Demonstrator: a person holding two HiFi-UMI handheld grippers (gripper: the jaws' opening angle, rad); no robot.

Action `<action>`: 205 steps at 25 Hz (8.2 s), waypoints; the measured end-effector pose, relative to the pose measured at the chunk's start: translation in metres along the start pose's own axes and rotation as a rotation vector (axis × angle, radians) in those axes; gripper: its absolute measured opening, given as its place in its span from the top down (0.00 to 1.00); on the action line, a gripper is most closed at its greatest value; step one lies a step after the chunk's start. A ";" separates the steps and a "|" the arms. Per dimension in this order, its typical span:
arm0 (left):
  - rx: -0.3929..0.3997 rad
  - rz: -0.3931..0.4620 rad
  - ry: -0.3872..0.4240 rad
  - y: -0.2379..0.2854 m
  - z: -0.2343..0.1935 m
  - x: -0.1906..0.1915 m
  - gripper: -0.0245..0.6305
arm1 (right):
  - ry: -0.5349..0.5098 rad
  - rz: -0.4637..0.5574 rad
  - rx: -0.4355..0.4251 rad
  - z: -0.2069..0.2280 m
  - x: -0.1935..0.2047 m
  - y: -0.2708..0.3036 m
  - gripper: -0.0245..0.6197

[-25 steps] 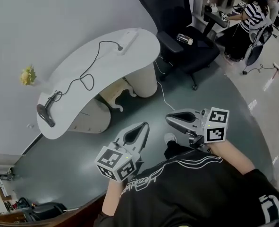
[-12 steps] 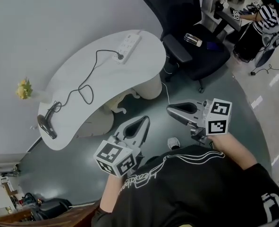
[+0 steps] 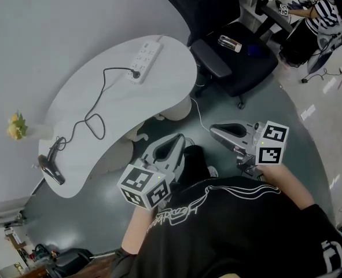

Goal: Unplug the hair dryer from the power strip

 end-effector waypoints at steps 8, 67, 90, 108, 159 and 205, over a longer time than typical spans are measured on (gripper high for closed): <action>0.063 0.031 -0.014 0.023 -0.086 -0.035 0.96 | -0.031 -0.055 0.086 0.043 -0.052 0.043 0.96; -0.405 -0.020 -0.163 0.123 -0.354 -0.072 0.70 | -0.620 -0.774 0.160 0.309 -0.193 0.346 0.97; -0.432 -0.093 -0.024 0.132 -0.353 -0.075 0.89 | -0.669 -0.956 0.188 0.300 -0.198 0.358 0.97; -0.424 -0.170 0.065 0.130 -0.353 -0.081 0.89 | -0.760 -1.039 0.225 0.293 -0.199 0.366 0.97; -0.453 -0.370 0.255 0.126 -0.335 -0.095 0.89 | -0.842 -1.144 0.244 0.286 -0.199 0.370 0.97; -0.264 0.310 -0.283 -0.032 -0.249 -0.118 0.90 | -0.235 -0.470 -0.031 0.201 -0.229 0.284 0.97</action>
Point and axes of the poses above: the fingertips, and each gripper's own axes: y forward along the fingers, z to its right, x out of its underside, the point moved 10 cm from there along -y, backward along the fingers, and after that the axes turned 12 degrees about -z, right-handed, at the moved point
